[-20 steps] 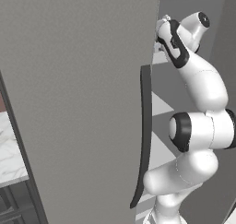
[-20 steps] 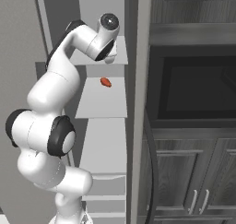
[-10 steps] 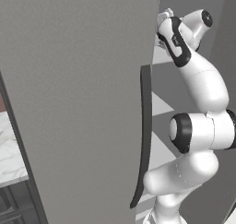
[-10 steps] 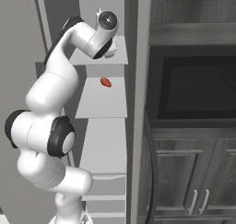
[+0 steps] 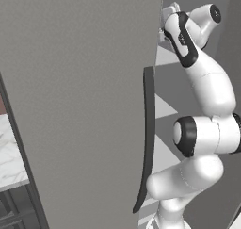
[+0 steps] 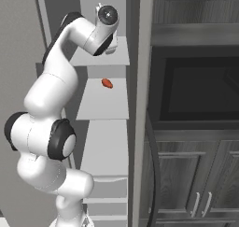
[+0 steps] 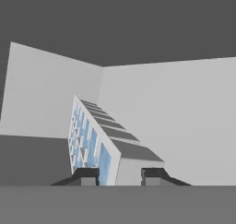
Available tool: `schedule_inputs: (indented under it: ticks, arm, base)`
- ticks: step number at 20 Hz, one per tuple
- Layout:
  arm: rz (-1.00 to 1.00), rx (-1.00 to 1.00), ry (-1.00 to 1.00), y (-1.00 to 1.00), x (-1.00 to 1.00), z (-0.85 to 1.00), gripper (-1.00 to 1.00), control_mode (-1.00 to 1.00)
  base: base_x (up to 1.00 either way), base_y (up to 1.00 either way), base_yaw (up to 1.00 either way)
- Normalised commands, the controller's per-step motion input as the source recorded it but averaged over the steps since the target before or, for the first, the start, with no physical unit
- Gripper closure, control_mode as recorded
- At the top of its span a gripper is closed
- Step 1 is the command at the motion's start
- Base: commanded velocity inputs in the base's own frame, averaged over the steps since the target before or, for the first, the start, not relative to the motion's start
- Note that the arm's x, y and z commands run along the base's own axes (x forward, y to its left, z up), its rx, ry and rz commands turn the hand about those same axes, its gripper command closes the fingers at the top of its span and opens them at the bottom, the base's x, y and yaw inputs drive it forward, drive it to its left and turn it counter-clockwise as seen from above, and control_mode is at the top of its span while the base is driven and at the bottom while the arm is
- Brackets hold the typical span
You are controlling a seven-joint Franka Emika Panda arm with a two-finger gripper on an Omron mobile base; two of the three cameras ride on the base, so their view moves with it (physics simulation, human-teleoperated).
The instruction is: Open the freezer door, pick up the ice cube tray from the freezer, and place it on the dining counter.
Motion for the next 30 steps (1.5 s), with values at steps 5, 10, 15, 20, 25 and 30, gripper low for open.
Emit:
schedule_inputs:
  ticks: [5, 10, 15, 20, 25, 30]
  arm:
    - [0.0, 0.0, 0.0, 0.0, -0.5, 0.16, 1.0, -1.0]
    - [0.0, 0.0, 0.0, 0.0, -0.52, 0.0, 1.0, -1.0]
    - [0.0, 0.0, 0.0, 0.0, -0.48, 0.0, 1.0, -1.0]
    - [0.0, 0.01, 0.0, 0.0, -0.52, 0.0, 1.0, -1.0]
    - [0.0, 0.0, -0.01, 0.0, -0.66, 0.0, 1.0, -1.0]
    - [-0.02, 0.0, -0.01, 0.0, -0.76, 0.0, 1.0, -1.0]
  base:
    - [0.0, 0.0, 0.0]
    - [0.0, 0.0, 0.0]
    - [0.0, 0.0, 0.0]
    - [0.0, 0.0, 0.0]
    - [0.0, 0.0, 0.0]
    - [0.0, 0.0, 0.0]
